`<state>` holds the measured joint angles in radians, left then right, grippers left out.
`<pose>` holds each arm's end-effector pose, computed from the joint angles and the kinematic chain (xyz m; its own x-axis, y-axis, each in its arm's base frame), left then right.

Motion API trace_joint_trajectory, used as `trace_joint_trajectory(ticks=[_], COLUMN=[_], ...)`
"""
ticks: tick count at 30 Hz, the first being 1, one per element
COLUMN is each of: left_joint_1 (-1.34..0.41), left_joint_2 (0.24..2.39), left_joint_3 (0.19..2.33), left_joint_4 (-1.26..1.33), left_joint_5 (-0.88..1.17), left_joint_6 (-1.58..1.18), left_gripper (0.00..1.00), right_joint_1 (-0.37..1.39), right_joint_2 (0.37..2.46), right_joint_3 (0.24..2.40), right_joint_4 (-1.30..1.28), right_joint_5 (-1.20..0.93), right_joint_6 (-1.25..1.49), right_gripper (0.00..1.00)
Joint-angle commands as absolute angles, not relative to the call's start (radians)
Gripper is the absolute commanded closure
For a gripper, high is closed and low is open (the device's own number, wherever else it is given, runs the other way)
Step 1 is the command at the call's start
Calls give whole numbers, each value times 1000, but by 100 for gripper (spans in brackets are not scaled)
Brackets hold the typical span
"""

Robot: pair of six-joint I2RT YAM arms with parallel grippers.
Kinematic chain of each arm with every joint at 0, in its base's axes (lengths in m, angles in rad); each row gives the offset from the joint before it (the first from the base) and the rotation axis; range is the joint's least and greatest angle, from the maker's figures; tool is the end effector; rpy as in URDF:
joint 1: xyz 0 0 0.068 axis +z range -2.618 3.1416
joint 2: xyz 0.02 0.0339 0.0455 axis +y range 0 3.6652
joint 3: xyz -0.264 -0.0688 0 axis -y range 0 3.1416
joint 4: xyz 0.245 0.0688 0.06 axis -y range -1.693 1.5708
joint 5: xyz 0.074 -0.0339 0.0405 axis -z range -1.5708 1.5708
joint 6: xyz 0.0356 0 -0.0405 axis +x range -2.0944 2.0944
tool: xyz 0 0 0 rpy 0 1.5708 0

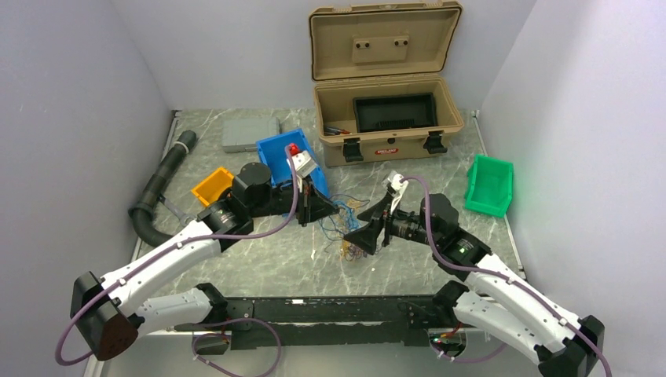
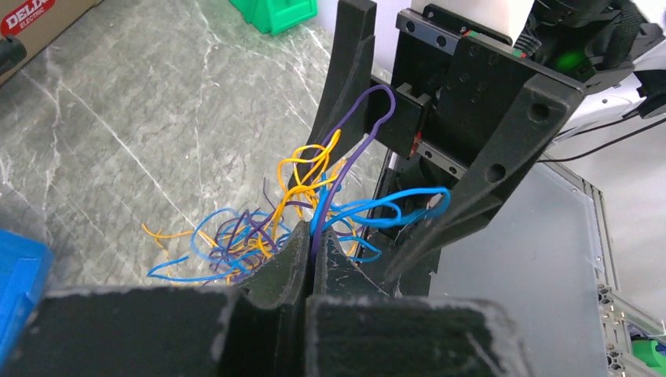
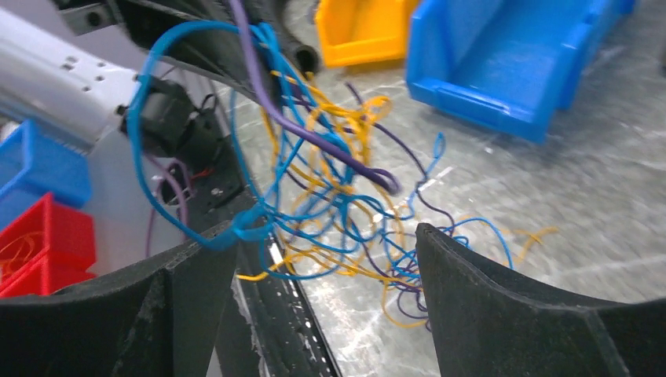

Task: Untangle the cables
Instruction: Untie the cable.

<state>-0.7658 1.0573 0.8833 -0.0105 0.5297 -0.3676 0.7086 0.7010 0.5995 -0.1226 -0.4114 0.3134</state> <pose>0.1641 -0.1827 0.3409 -0.4670 0.0188 -0.8840 0.8448 0.3049 -0.4398 0.1214 0.1228 0.2949 -0.4357 -0.0013 -0.9001 -0.7970 0.4652 0.3851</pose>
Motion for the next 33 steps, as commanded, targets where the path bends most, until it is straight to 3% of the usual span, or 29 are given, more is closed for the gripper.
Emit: trace_joint_trajectory(ticks=[1, 4, 7, 9, 11, 20, 23, 28, 33], left_joint_1=[-772, -772, -772, -772, -772, -773, -772, -772, -773], left_joint_2=[1063, 1067, 1070, 1067, 1057, 988, 960, 937, 951], left_joint_3=[936, 937, 944, 958, 980, 943, 907, 866, 889], left_joint_4=[59, 73, 69, 25, -66, -274, -297, -260, -291], left_joint_5=[574, 580, 582, 551, 455, 9, -94, -100, -101], left_joint_6=[-360, -368, -364, -336, -306, -322, -361, -392, -381], left_gripper=[100, 100, 100, 100, 100, 100, 100, 100, 100], right_joint_1=[709, 712, 710, 710, 712, 711, 710, 711, 709], right_joint_2=[728, 751, 755, 727, 679, 470, 432, 412, 459], right_joint_3=[593, 589, 600, 604, 610, 687, 695, 696, 755], right_joint_4=[101, 127, 105, 59, 8, -488, -563, -604, -851], right_joint_5=[-599, -581, -509, -373, -193, 752, 833, 852, 1056], right_joint_6=[291, 303, 306, 317, 335, 633, 679, 715, 1023], right_gripper=[16, 23, 57, 81, 98, 100, 100, 100, 100])
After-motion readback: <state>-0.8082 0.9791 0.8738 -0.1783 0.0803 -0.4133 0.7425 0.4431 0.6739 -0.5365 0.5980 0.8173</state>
